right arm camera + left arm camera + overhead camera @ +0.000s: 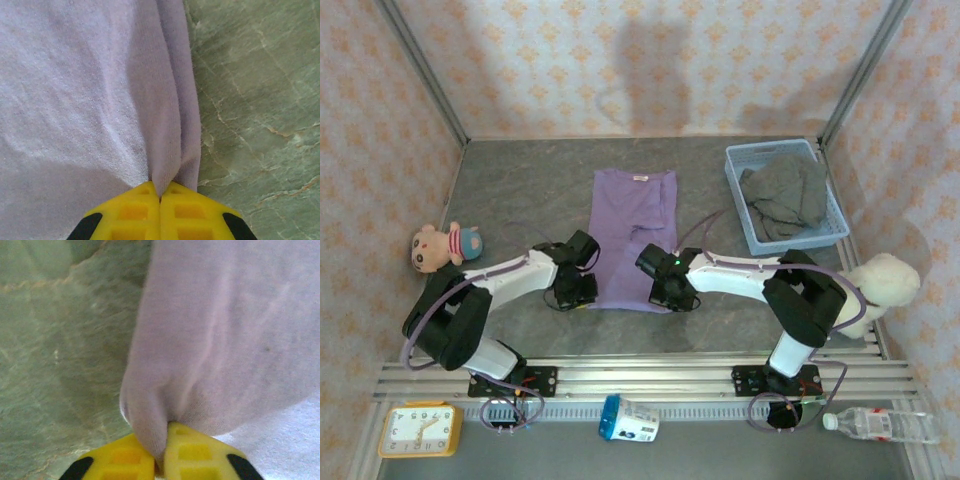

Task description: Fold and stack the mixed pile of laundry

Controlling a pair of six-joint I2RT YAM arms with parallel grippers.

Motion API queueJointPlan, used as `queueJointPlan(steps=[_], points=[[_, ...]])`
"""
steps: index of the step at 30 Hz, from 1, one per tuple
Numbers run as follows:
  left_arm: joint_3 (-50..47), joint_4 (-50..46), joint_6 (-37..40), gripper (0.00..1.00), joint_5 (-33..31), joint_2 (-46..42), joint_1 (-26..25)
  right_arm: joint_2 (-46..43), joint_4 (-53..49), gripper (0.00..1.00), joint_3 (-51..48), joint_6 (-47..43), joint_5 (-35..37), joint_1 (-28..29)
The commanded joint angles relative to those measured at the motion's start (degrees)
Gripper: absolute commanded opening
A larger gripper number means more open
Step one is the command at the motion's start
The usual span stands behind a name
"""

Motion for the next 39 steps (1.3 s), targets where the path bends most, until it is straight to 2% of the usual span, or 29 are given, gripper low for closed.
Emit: queueJointPlan(steps=[1,8,15,19,24,27,30,34,39], points=[[2.01,-2.32,2.28,0.01,-4.74,2.33,-0.12,1.67,-1.05,0.00,-0.30,-0.32,2.72,0.32],[-1.50,-5.00,4.03,0.00,-3.29,-2.34,-0.21,-1.82,-1.82,0.00,-2.93,-0.95,1.12,0.98],[-8.52,-9.28,0.75,0.00,-0.25,-14.23,-1.77,-2.88,-8.10,0.00,-0.34,0.35,-1.33,8.04],[-7.36,-12.35,-0.89,0.00,-0.57,-19.39,-1.76,-3.07,-8.56,0.00,1.22,3.36,-2.56,10.16],[-1.10,-14.95,-1.40,0.00,-2.93,-19.46,-1.64,-5.49,-13.05,0.00,7.92,2.96,1.22,9.71],[4.76,-16.99,-0.64,0.00,-5.29,-17.93,-1.52,-6.98,-16.11,0.00,12.19,0.41,2.52,7.45],[10.35,-17.63,0.17,0.00,-7.54,-16.02,-0.80,-8.24,-18.48,0.00,16.10,-3.25,3.93,2.73],[18.75,-16.93,1.61,0.00,-7.47,-10.99,2.29,-8.78,-14.11,0.00,18.40,-5.55,0.58,-3.42],[31.15,-16.58,4.41,0.00,-7.28,-1.11,6.48,-4.99,-10.48,0.00,23.56,-7.38,-2.54,-11.73]])
